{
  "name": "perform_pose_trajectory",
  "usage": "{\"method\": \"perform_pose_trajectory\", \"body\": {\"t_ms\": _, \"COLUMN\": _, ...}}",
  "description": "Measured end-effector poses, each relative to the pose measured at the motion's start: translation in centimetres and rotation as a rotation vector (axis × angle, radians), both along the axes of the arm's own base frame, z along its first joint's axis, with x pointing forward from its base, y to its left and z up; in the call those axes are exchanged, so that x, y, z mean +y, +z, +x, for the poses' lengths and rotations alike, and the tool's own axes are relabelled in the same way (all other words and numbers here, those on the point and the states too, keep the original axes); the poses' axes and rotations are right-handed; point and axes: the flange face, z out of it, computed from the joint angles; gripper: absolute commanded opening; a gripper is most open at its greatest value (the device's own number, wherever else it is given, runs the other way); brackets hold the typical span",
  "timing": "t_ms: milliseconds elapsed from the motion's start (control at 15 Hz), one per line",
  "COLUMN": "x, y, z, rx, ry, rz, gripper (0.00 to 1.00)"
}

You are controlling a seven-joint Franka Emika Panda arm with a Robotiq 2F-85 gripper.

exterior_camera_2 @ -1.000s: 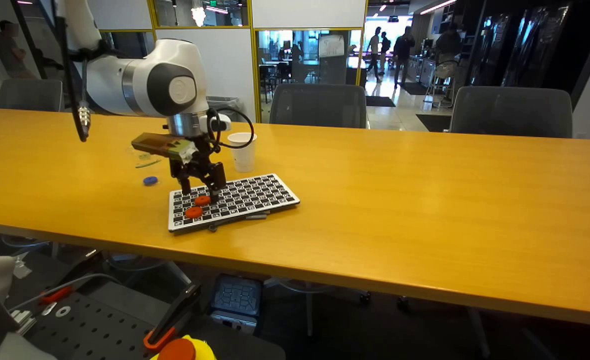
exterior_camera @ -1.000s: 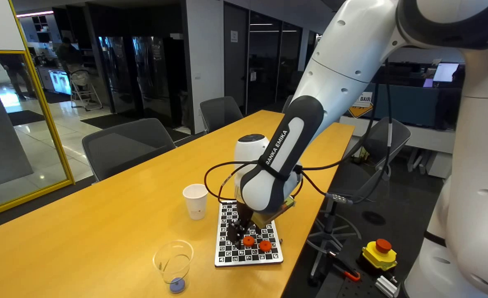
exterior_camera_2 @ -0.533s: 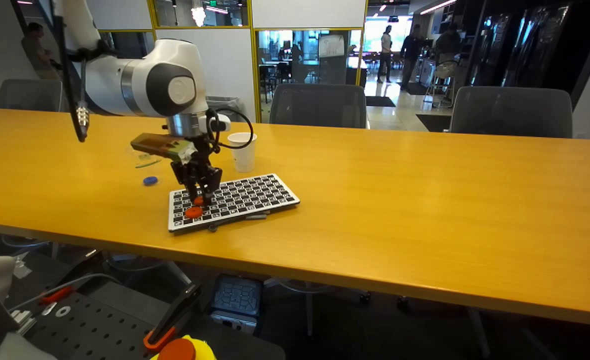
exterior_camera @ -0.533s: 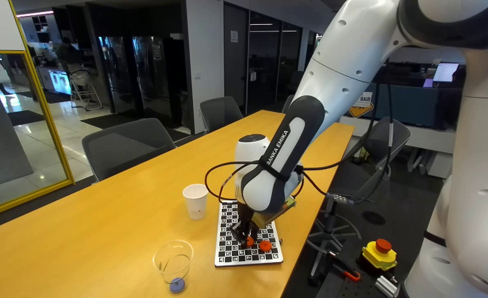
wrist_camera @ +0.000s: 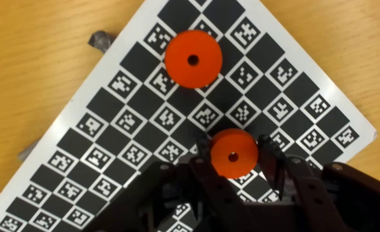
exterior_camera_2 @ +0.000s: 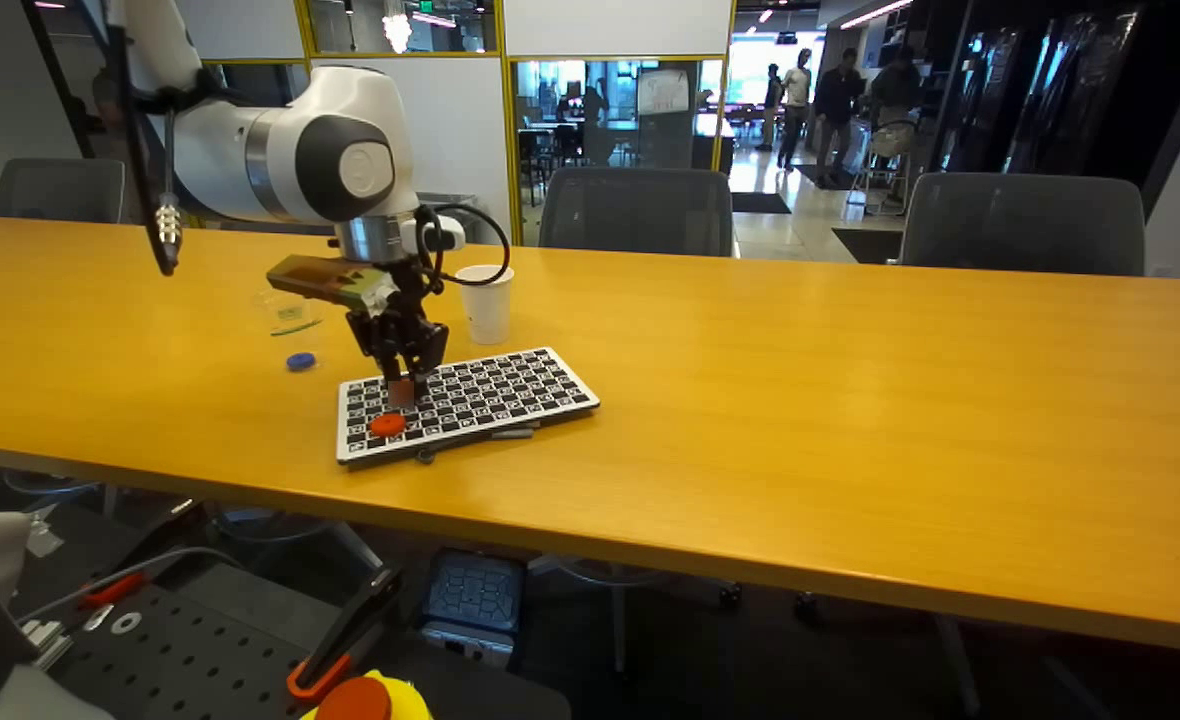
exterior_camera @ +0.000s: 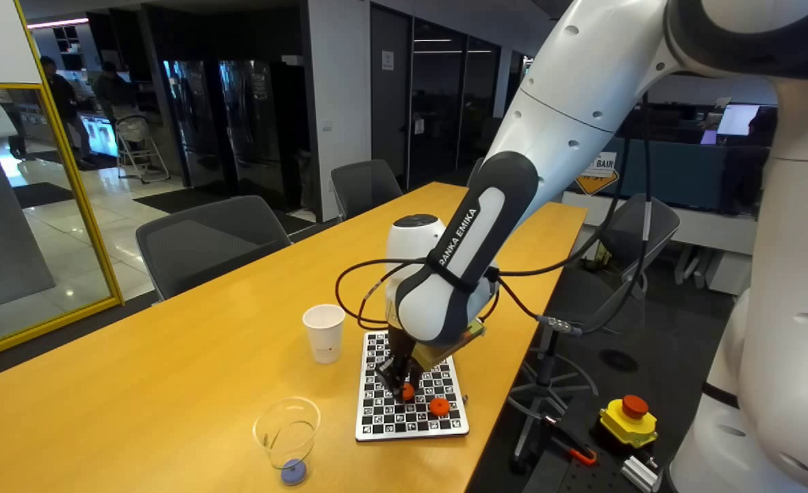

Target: Put the orange objects in the white cup and the other objects inside the transparent cup.

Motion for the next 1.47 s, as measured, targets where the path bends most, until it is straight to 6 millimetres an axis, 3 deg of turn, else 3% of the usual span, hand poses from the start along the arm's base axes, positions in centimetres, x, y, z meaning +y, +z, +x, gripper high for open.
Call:
{"method": "perform_pose_trajectory", "body": {"t_ms": 533, "x": 0.0, "y": 7.9, "z": 8.0, "rx": -0.156, "ry": 0.026, "rz": 0.01, "gripper": 0.24}}
{"method": "perform_pose_trajectory", "body": {"t_ms": 733, "x": -0.1, "y": 9.7, "z": 10.8, "rx": -0.179, "ry": 0.043, "rz": 0.009, "gripper": 0.24}}
{"method": "perform_pose_trajectory", "body": {"t_ms": 1000, "x": -0.2, "y": 10.2, "z": 14.0, "rx": -0.183, "ry": 0.071, "rz": 0.007, "gripper": 0.24}}
{"method": "perform_pose_trajectory", "body": {"t_ms": 1467, "x": 0.1, "y": 9.0, "z": 18.3, "rx": -0.162, "ry": 0.109, "rz": 0.008, "gripper": 0.24}}
